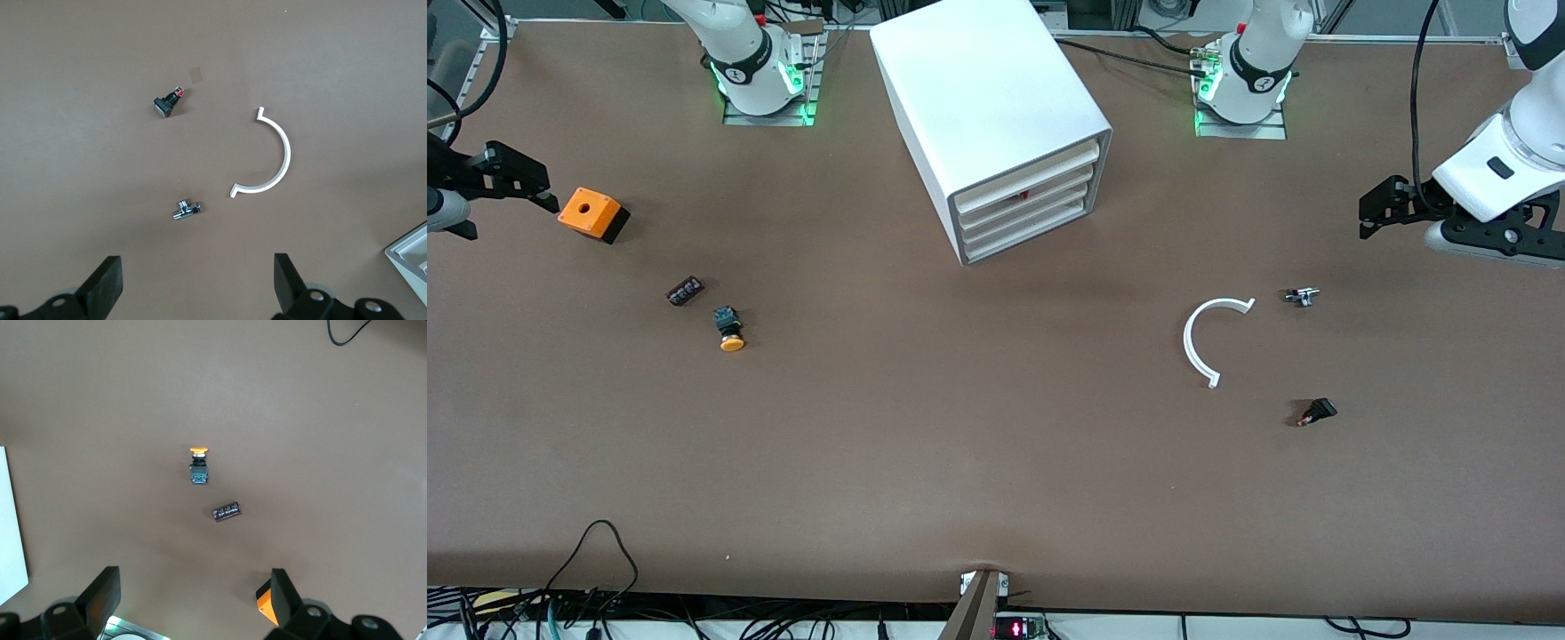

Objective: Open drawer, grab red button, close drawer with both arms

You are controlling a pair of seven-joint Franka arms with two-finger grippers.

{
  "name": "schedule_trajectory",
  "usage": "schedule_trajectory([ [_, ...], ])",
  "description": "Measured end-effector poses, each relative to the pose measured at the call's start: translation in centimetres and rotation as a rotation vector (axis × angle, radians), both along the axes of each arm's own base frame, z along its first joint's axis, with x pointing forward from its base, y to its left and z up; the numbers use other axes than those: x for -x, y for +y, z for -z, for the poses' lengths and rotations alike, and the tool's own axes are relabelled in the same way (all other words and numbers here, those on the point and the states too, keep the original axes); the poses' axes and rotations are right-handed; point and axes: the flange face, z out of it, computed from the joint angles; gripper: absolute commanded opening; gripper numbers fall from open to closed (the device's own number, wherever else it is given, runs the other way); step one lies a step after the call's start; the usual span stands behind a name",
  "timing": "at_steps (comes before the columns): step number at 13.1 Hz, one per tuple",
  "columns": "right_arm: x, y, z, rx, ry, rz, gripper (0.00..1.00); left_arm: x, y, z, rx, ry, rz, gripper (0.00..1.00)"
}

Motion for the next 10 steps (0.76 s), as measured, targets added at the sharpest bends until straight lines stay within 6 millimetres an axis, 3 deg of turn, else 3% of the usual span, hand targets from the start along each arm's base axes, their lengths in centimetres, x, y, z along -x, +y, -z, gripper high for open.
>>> schedule_trajectory([
  [8,-0.1,0.0,0.3,0.000,0.008,-0.001,1.00,-0.8,-0.2,0.2,-0.001,0.020,0.002,1.00],
  [10,-0.2,0.0,0.6,0.000,0.014,-0.001,1.00,0.0,-1.5,0.3,-0.005,0.082,0.025,1.00],
])
